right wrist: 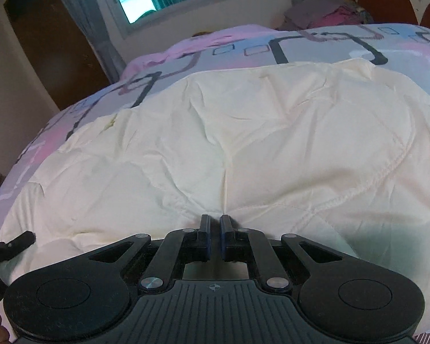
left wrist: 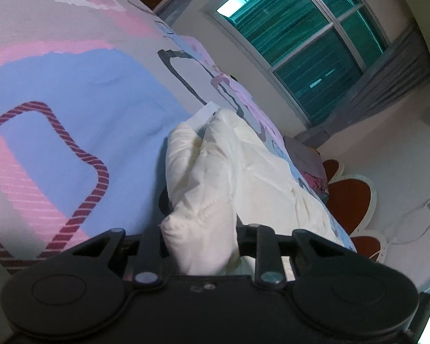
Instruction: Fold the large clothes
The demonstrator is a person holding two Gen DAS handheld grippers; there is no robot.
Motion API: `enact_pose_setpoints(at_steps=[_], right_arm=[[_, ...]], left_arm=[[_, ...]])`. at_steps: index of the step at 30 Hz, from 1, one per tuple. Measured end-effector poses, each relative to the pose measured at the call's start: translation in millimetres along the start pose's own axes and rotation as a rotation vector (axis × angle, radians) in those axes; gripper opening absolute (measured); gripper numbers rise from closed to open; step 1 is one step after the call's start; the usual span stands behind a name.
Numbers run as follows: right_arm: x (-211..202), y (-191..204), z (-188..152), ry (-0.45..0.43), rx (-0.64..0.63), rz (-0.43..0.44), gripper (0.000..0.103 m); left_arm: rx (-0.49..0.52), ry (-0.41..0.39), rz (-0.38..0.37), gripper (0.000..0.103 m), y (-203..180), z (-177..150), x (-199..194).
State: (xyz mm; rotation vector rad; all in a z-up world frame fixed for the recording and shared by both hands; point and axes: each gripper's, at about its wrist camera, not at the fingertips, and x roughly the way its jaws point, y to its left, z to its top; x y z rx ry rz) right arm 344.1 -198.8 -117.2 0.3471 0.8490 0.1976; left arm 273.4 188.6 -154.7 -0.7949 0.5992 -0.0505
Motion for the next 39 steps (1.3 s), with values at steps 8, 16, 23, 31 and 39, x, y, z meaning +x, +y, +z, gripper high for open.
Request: enact_pose_setpoints(at_steps=[8,16,23,31,39], right_arm=[[-26.4,12.5,2.9,-0.013,0.024,0.023,0.006],[-0.5,-13.9,-5.6,0.037,0.111,0.069,0.000],[-4.7,-40.0,-0.1,0.062,0.170,0.172,0.000],[-98.9,-163.3,19.6,-0.195,0.338,0.113,0.000],[-144.5,-279.7,18.4,-0.240,0.461,0.019,0.000]], left_arm=[[0.044,0.019,-0.016,0.026,-7.1,7.0,-4.0],[0.168,-0.044,-0.044,0.025,-55.1,11.1,-22.3],[0.492,-0.086,-0.100,0.025,-177.7,-5.6,-36.1],[0.768,0.012,-0.123,0.025,-312.6,-76.1,-7.5],[0.903,0.307,-0.174,0.052,-374.4,-186.6,80.1]])
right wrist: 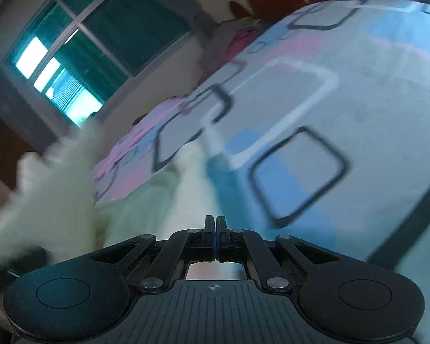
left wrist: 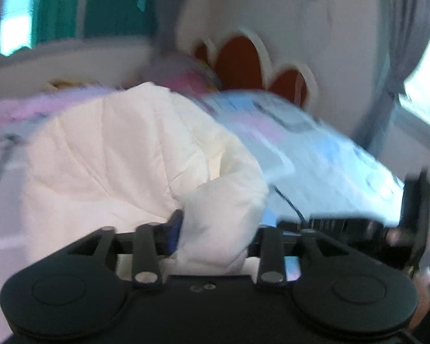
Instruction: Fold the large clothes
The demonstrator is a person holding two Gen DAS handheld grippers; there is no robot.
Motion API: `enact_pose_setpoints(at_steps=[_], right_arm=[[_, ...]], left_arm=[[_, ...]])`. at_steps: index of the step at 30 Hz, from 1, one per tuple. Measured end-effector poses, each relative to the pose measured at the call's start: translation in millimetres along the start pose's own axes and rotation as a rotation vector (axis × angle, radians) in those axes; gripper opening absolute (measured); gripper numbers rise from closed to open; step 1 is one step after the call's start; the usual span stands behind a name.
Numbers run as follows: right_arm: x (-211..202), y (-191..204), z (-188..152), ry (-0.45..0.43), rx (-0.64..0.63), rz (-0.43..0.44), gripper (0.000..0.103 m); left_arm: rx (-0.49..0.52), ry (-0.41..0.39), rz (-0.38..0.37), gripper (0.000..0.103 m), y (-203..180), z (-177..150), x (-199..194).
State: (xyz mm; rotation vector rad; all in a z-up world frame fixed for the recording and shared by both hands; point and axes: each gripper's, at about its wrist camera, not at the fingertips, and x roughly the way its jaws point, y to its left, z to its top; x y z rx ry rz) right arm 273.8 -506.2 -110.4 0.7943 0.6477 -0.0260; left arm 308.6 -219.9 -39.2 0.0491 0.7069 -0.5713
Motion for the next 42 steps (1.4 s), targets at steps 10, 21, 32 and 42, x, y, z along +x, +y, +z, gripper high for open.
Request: enact_pose_setpoints(at_steps=[10,21,32,42], right_arm=[[-29.3,-15.8,13.1,-0.034,-0.049,0.007,0.075],[-26.3,31.7,27.8,-0.051,-0.090,0.126,0.075],[63.0,125.5,59.7,0.145,-0.299,0.220,0.075],[70.3,125.0,39.1,0.163,-0.370,0.185,0.016]], left_arm=[[-0.114,0.097,-0.079,0.082,-7.5,-22.6,69.1],[-0.234,-0.149,-0.171,0.073,45.4,-9.8,-41.2],[-0.389,-0.198,0.043,0.050,194.3,1.3,-21.4],[-0.217,-0.103,-0.051,0.043,173.0,17.4,20.4]])
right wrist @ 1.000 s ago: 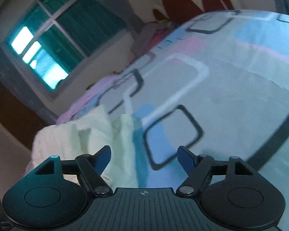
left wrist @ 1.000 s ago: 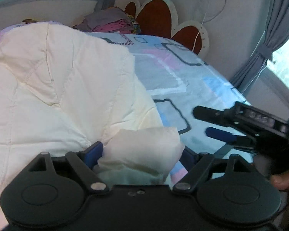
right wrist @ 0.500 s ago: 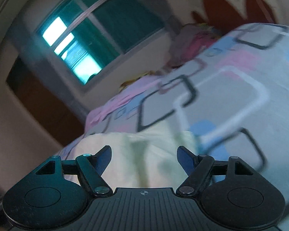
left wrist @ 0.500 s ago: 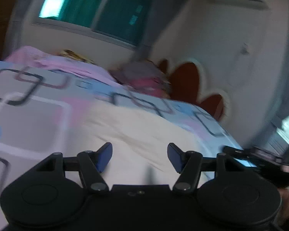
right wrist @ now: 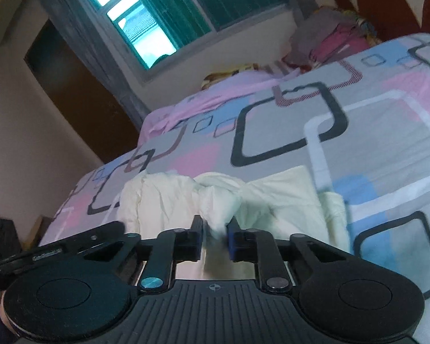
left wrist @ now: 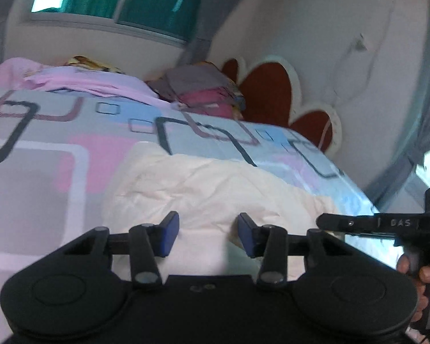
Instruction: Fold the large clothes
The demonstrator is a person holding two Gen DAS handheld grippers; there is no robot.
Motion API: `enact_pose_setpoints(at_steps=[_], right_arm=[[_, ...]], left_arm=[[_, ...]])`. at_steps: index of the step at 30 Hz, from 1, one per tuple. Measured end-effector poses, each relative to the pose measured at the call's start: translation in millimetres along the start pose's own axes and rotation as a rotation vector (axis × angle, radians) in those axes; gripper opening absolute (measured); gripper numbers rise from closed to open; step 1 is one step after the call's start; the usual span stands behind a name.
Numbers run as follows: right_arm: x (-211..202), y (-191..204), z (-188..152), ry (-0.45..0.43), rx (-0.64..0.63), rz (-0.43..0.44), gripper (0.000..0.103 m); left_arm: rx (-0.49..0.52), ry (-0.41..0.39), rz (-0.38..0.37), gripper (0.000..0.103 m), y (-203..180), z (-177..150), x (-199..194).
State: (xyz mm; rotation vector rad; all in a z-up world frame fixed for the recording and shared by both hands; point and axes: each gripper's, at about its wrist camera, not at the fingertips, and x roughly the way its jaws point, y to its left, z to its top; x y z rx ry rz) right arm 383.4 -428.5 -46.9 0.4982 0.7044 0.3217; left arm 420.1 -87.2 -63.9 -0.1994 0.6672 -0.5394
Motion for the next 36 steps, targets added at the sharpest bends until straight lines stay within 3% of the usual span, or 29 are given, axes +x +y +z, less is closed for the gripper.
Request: enact_pose_setpoints(at_steps=[3,8,15,19,21,23,27,33,35,36], right_arm=[[1.4,-1.1,-9.9,0.010,-0.034,-0.109,0.015],[16.1,-27.1,-26.0,0.049,0.019,-0.190,0.015],[45.9,-62.1,-40.1,0.107,0.130,-0.149,0.015],[46.2,-61.4,-34.5,0.133,0.102,-0.155,0.016],[33.3,-53.6,-27.6,0.110,0.081,-0.183,0.020],[9.5,-42.0,-19.8,0.054,0.037,-0.180,0.056],[-29.1,-16.6,-14.8,0.008,-0.040,-0.117,0.057],[-55.3,18.4,-47.0,0.074,-0.160,-0.074,0.056],[-56.4,20.4,-62.2,0.112,-0.177,-0.082,0.042],[-56.1,20.0,-70.0,0.128,-0.184,-0.092,0.040]], left_arm=[[0.038,0.039,-0.016,0.043,-10.3,0.4,20.6],[0.092,0.125,-0.007,0.044,-24.0,-7.2,54.0],[0.109,0.182,0.042,0.045,-25.1,-21.1,85.2],[0.122,0.208,0.050,0.045,-25.9,-20.1,86.6],[0.132,0.210,0.052,0.045,-29.7,-15.1,76.4],[0.119,0.177,0.038,0.046,-33.8,-10.1,53.1],[0.155,0.115,0.002,0.046,-42.0,-16.2,-0.2],[0.175,0.080,0.018,0.046,-53.5,-52.9,-60.5],[0.187,0.090,0.029,0.046,-57.5,-65.1,-69.0],[0.190,0.107,0.035,0.046,-58.6,-71.9,-71.0]])
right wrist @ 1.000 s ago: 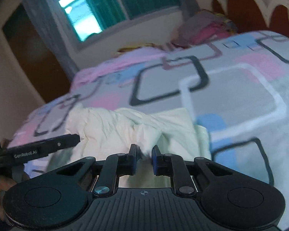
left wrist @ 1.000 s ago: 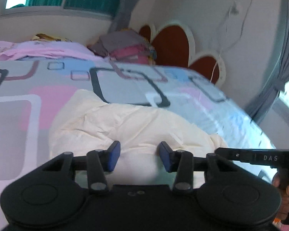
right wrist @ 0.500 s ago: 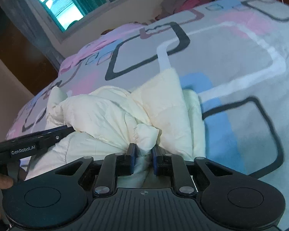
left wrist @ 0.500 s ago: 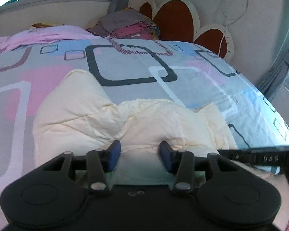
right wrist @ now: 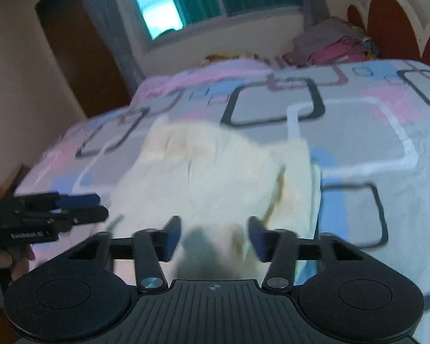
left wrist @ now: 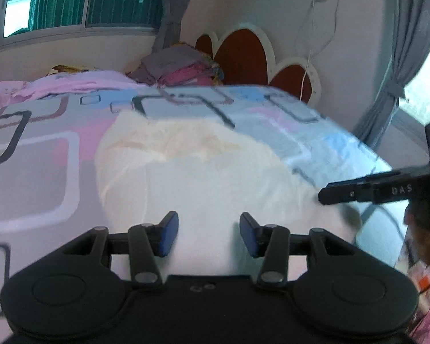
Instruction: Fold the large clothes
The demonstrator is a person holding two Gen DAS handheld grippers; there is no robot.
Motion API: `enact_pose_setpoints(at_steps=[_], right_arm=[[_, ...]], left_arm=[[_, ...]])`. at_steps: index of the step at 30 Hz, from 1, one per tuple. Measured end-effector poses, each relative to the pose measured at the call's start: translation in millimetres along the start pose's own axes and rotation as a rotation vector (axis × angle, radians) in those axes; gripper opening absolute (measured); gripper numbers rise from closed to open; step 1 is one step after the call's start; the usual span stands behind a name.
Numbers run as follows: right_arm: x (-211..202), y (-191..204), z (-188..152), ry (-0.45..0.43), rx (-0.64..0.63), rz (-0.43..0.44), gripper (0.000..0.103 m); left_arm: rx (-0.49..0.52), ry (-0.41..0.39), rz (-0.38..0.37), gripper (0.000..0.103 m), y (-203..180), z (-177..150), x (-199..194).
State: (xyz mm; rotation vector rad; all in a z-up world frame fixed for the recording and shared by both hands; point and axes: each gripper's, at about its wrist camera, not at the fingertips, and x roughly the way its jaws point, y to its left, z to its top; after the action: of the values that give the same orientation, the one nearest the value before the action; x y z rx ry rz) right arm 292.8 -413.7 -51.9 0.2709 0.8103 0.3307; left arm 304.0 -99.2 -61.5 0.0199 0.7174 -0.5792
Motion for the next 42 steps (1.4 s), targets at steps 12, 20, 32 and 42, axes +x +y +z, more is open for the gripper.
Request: enact_pose_setpoints(at_steps=[12,20,32,42], right_arm=[[43.5,-15.9,-50.5,0.140,0.019,-0.045,0.037],[4.1,-12.8,32.9,-0.040,-0.046,-0.062,0.037],[129.3,21.4,123.7,0.020,-0.160,-0.100,0.037],[161.4,-18.6,78.0,0.059,-0.058,-0.107,0.037]], left_arm=[[-0.050,0.118,0.000,0.046,1.8,-37.2,24.7],[-0.097,-0.067,0.054,0.062,43.3,30.3,-0.1],[-0.076,-0.006,0.055,0.051,61.2,114.7,118.2],[0.030,0.089,0.134,0.053,43.3,83.1,157.5]])
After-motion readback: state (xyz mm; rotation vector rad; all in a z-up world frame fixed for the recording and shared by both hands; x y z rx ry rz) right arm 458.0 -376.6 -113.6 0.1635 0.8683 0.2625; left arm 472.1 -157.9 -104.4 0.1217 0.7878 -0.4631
